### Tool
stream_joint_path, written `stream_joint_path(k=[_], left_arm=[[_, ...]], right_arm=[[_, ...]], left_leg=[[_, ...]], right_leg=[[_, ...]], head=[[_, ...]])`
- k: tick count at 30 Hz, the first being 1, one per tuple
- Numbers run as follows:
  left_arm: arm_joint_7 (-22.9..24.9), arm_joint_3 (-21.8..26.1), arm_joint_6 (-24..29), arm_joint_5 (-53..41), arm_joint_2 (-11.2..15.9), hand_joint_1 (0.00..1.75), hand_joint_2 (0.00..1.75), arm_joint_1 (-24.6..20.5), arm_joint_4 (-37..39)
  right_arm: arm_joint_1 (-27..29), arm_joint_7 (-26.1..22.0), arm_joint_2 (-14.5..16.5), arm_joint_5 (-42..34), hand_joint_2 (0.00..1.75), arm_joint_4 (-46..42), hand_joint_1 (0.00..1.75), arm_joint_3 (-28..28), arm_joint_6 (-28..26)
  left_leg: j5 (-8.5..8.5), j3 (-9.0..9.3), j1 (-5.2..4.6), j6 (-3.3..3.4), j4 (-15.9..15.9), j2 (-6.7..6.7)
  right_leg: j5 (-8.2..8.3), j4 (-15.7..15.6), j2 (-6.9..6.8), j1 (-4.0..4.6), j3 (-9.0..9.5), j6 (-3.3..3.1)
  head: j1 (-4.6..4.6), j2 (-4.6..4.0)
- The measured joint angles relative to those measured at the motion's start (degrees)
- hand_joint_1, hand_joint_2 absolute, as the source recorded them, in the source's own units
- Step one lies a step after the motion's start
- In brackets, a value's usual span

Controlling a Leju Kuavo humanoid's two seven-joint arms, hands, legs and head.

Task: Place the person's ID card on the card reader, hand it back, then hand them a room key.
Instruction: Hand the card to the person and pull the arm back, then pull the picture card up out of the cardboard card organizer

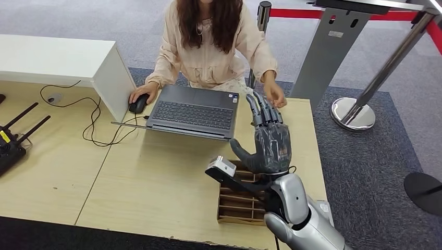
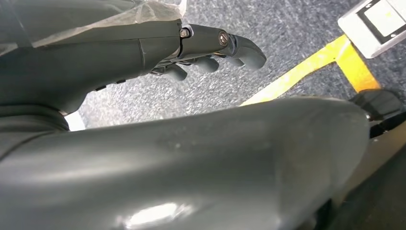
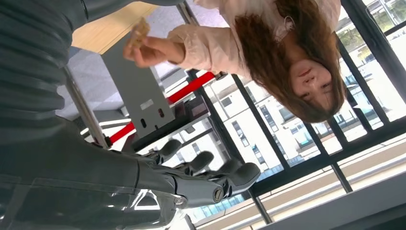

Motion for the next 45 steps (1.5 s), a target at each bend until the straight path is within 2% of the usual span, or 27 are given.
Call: stream_joint_path(k=[4,10,16,18,21,24,28,37,45], left_arm=[[2.10,0.03,-0.74,0.49,0.23,0.00,0.00,0.08,0.02],[2.66,0.05,-1.03,0.73,0.57,0.00,0.00,0.02,0.02],[3.70,0.31,-0.13,2.13,0.61,0.00,0.00,0.09,0.02],[3.80,0.53,0.40,2.65,0.60,0.00,0.00,0.10,0.01],[3.76,0.97,1.21,3.21,0.53,0.00,0.00,0.12,0.00],[3.76,1.44,1.64,3.58,0.43,0.00,0.00,0.07,0.00],[4.08,1.83,2.10,3.89,0.25,0.00,0.00,0.08,0.00],[3.62,2.26,2.84,4.05,0.21,0.00,0.00,0.05,0.00],[2.94,2.72,3.03,4.11,0.21,0.00,0.00,0.05,0.00]], right_arm=[[4.59,0.55,-2.31,1.11,1.75,-5.64,0.00,-1.20,1.36],[8.12,0.26,-4.43,1.91,1.75,-10.33,0.00,-2.64,0.45],[15.65,1.00,-6.65,2.40,1.75,-16.66,0.00,-6.25,-6.06],[18.64,-0.14,-7.06,0.78,1.75,-18.69,0.00,-7.83,-8.12],[23.01,-3.43,-7.16,-2.02,1.75,-20.65,0.00,-10.13,-8.86],[25.54,-3.91,-7.23,-3.55,1.75,-21.28,0.00,-11.50,-8.87],[27.58,-2.32,-7.63,-8.43,1.75,-20.72,0.00,-11.91,-8.86],[28.75,-4.79,-7.98,-17.13,1.75,-18.25,0.11,-11.92,-8.85],[27.90,-3.53,-8.67,-19.39,1.75,-16.23,0.14,-11.44,-8.85]], left_leg=[[0.00,-0.01,-0.01,0.00,0.00,0.00],[0.01,0.05,0.00,0.00,0.00,0.00],[0.00,0.04,-0.01,0.00,0.00,0.01],[0.00,0.03,-0.01,0.00,-0.01,0.00],[-0.01,0.01,-0.01,0.01,-0.02,-0.01],[-0.01,0.03,0.00,0.01,-0.02,0.00],[0.00,0.03,0.00,0.01,-0.02,0.00],[0.00,0.03,-0.01,0.00,-0.02,0.02],[0.01,0.03,0.00,0.00,-0.02,0.02]], right_leg=[[0.00,-0.01,0.01,0.00,0.00,0.00],[0.02,-0.01,0.01,0.00,0.01,-0.02],[0.02,-0.01,0.01,0.00,0.01,-0.03],[0.01,-0.02,0.02,0.00,0.01,-0.02],[0.00,-0.03,0.02,0.00,0.00,-0.01],[0.01,-0.03,0.03,0.01,0.00,-0.02],[0.02,-0.03,0.02,0.01,0.02,-0.02],[0.03,-0.03,0.02,0.00,0.02,-0.04],[0.03,-0.03,0.02,0.01,0.02,-0.04]], head=[[0.01,0.00],[0.00,0.00],[-0.01,0.00],[-0.01,0.00],[-0.01,0.00],[-0.01,0.00],[-0.01,0.00],[0.00,0.00],[0.00,0.00]])
